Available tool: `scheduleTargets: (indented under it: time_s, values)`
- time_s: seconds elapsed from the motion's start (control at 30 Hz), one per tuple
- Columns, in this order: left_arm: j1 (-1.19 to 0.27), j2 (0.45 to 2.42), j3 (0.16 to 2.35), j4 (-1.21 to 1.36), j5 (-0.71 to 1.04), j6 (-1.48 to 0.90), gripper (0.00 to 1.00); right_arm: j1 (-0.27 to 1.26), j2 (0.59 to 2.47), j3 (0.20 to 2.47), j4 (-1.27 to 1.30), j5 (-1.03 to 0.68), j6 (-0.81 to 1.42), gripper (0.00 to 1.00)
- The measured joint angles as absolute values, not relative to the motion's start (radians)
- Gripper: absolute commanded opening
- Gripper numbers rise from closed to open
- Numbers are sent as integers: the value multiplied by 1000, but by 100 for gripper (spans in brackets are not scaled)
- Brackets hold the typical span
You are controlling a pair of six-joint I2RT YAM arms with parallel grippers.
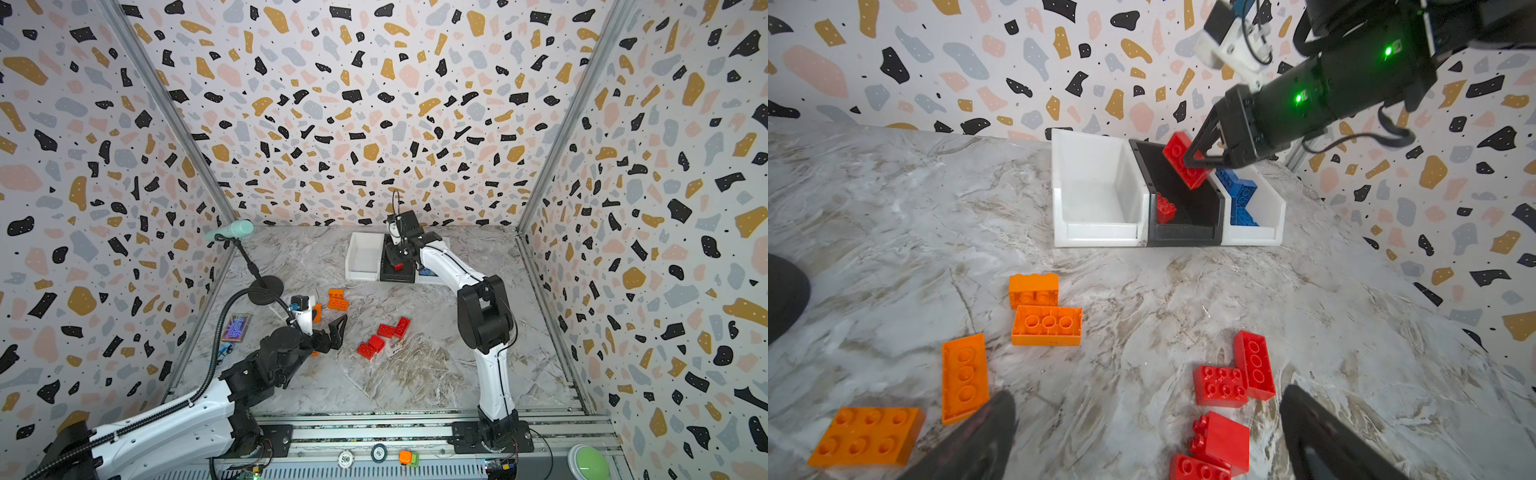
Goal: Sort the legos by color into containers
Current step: 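Carry the red brick into the black bin and release, then withdraw the right gripper to the red bricks and grasp one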
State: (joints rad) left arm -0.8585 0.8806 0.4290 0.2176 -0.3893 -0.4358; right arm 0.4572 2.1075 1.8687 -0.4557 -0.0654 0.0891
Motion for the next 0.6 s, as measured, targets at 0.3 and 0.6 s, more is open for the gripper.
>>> scheduleTargets:
  time_s: [0.3,0.6]
  values:
    - [-859,988,487,249,-377,-405,100,422,2256,2051,-457,-55,126,52]
    - [-859,919,487,235,-347,-415,100,439,2151,1888,-475,-48,158,55]
